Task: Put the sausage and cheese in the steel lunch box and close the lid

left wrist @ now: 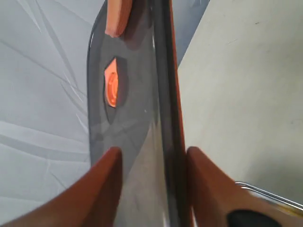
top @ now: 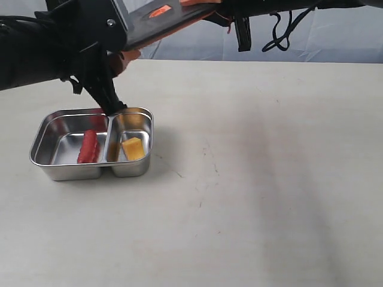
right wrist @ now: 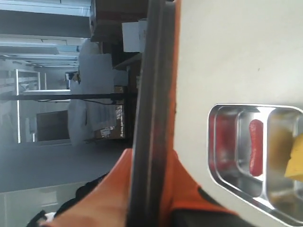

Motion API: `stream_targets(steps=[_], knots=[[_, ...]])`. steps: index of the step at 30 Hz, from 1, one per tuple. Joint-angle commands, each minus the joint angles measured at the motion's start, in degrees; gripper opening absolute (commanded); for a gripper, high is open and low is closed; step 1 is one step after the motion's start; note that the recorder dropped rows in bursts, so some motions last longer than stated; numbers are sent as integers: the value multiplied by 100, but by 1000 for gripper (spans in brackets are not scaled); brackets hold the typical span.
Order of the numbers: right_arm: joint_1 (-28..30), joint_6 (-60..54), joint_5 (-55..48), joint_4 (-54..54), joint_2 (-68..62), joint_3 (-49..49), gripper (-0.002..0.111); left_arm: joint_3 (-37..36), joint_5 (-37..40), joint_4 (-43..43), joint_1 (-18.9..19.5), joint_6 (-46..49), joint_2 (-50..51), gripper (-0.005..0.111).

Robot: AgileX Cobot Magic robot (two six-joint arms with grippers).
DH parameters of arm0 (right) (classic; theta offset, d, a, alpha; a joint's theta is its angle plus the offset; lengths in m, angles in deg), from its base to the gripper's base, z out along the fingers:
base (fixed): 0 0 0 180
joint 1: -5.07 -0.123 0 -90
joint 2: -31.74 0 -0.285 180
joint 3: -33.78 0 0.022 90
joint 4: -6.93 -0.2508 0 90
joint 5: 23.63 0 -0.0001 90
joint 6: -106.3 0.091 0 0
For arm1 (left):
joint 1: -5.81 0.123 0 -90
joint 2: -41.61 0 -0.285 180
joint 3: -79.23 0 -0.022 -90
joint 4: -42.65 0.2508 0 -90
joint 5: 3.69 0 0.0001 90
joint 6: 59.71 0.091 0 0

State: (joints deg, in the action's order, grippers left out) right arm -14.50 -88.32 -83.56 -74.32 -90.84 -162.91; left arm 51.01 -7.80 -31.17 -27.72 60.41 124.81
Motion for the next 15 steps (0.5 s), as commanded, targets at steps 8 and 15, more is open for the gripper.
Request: stream_targets(steps=[8,15], knots=[[10,-240,693,171,24,-12,-1,26,-157,-497,-36,132,-34,70],[10,-474,1579,636,24,-12,-1,26,-1219,-1330,-36,132,-268,70]])
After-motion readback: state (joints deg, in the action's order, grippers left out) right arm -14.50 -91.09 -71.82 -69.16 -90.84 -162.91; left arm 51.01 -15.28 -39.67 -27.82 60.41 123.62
